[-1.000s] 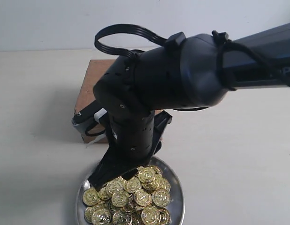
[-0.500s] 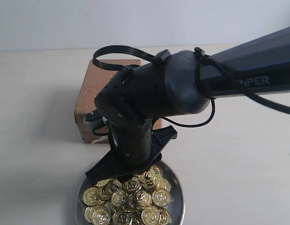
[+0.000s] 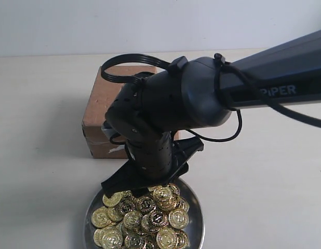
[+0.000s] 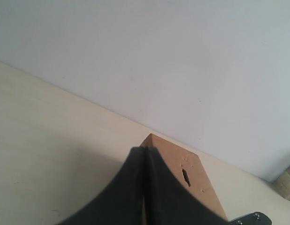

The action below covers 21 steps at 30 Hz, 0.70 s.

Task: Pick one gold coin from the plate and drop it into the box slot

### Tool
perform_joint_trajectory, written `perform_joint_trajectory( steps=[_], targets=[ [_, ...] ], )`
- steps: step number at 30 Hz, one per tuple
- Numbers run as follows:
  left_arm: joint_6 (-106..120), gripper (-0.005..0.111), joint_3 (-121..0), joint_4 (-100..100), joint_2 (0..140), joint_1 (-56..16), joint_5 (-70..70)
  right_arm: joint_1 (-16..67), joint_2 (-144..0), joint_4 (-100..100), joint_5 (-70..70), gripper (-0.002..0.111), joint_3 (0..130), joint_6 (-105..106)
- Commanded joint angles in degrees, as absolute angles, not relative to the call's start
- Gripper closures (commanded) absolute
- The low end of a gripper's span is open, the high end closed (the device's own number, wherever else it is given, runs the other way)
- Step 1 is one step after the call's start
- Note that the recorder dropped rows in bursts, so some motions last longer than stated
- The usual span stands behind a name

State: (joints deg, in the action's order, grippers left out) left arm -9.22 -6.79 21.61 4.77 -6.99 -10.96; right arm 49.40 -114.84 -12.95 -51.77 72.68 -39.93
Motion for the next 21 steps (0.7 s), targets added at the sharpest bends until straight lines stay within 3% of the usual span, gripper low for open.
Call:
perform_joint_trajectory(
  steps=[1,21],
  targets=[
    [-8.95,0.107,-7.28,21.26,5.07,-7.40,-10.85,49.14,-114.71,-13.45,-51.89,0.055,73.12,-41.74],
    [-8.95,0.107,-7.28,21.26,5.07,-7.40,-10.85,49.28,-114.71,-11.95,-52.85,0.055,72.92,-41.72]
  ],
)
